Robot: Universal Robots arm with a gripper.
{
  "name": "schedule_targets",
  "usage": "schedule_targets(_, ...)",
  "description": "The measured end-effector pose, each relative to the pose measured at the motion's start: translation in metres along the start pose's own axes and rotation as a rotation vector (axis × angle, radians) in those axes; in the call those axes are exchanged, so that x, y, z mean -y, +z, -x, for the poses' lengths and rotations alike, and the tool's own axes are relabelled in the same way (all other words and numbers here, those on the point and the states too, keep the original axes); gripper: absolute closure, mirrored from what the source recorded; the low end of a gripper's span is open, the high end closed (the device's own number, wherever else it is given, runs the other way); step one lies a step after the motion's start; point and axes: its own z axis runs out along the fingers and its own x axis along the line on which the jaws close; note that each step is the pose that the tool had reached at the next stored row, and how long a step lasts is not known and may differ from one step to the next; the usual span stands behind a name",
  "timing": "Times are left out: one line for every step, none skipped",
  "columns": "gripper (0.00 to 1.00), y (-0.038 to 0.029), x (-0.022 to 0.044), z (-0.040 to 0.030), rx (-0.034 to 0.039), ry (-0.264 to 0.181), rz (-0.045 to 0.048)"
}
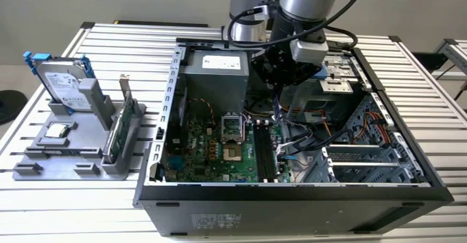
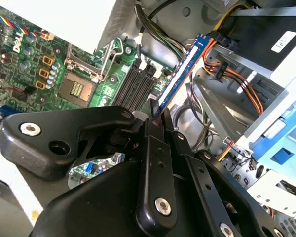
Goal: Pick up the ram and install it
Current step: 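Insert the ram into the slot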
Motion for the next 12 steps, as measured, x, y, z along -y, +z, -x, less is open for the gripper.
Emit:
schedule_targets(1.00,0.0007,0.0000,0.0000,0.0001,0.000,0.0001)
schedule_targets(1.00,0.0015,0.0000,-0.0001,0.0000,0.000,0.0002)
schedule_targets(1.00,0.0022,0.0000,-0.0001,0.0000,0.000,0.0002)
schedule_targets(1.00,0.0026,0.0000,-0.0001,0.0000,0.000,0.0002)
schedule_targets(1.00,0.0029,0.0001,-0.0001,0.0001,0.000,0.0003)
schedule_targets(1.00,0.0030,0.0000,-0.0001,0.0001,0.000,0.0004)
schedule_targets(1.00,0.0031,0.0000,-0.0001,0.0001,0.000,0.0006)
schedule_targets(1.00,0.0032,0.0000,-0.0001,0.0001,0.000,0.0004)
schedule_targets(1.00,0.0034,0.0001,-0.0001,0.0000,0.000,0.0002)
schedule_targets(1.00,0.0034,0.0000,-0.0001,0.0001,0.000,0.0003)
schedule_targets(1.00,0.0036,0.0001,-0.0001,0.0001,0.000,0.0003)
schedule_targets(1.00,0.0036,0.0001,-0.0001,0.0001,0.000,0.0003)
